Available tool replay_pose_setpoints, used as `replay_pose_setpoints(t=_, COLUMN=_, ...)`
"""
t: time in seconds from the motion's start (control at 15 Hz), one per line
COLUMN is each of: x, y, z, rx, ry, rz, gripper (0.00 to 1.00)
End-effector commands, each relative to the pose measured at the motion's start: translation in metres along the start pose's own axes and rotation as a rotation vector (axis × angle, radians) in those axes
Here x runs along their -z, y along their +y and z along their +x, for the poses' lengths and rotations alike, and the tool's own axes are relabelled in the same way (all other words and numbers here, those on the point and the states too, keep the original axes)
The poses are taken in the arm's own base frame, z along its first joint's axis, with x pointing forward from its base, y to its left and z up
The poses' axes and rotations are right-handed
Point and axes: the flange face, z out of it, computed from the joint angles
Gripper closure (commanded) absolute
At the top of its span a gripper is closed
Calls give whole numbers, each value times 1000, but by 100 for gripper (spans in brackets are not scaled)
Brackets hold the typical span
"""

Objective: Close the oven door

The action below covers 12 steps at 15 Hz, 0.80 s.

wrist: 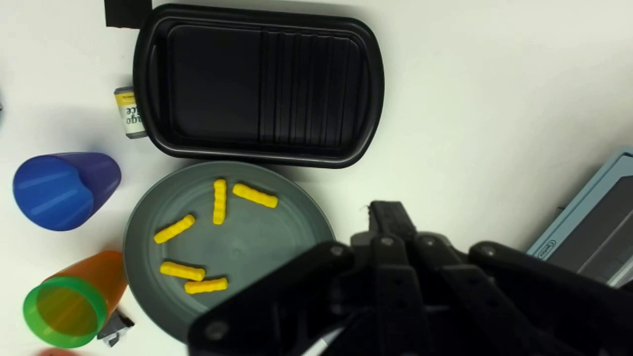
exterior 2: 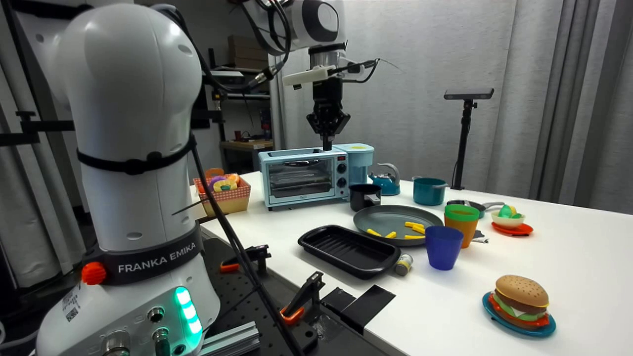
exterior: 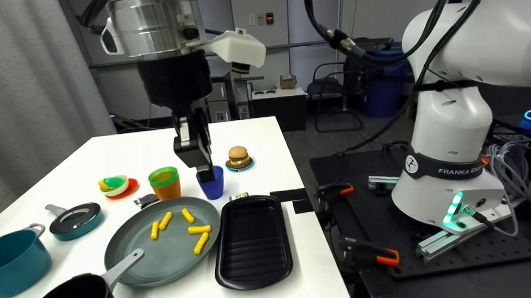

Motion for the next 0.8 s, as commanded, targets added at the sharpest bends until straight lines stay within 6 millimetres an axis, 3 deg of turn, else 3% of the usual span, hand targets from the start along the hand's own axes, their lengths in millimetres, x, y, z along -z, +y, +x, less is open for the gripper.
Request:
replay_pose_setpoints(t=0.0, x=9, y=12, z=-20, rx=-14, ry=3, rz=-29, gripper=100)
replay_pose_setpoints(t=0.2, x=10, y=16, z=-26, rx=-18, ry=-3, rz=-30, gripper=100)
replay_pose_setpoints(t=0.27, x=10, y=17, z=-28, rx=-19, ry=-7, rz=-30, gripper=81)
replay_pose_setpoints(t=0.4, x=10, y=19, z=-31, rx=-19, ry=-15, rz=-36, gripper=68)
replay_pose_setpoints(t=0.47, x=3, y=12, z=-18, rx=-18, ry=-11, rz=-9, gripper=84)
replay_pose_setpoints(t=0.6, x=4, y=12, z=-20, rx=-19, ry=-14, rz=-10, gripper=68)
replay_pose_setpoints(t=0.73, x=3, y=12, z=-21, rx=-19, ry=-15, rz=-10, gripper=67)
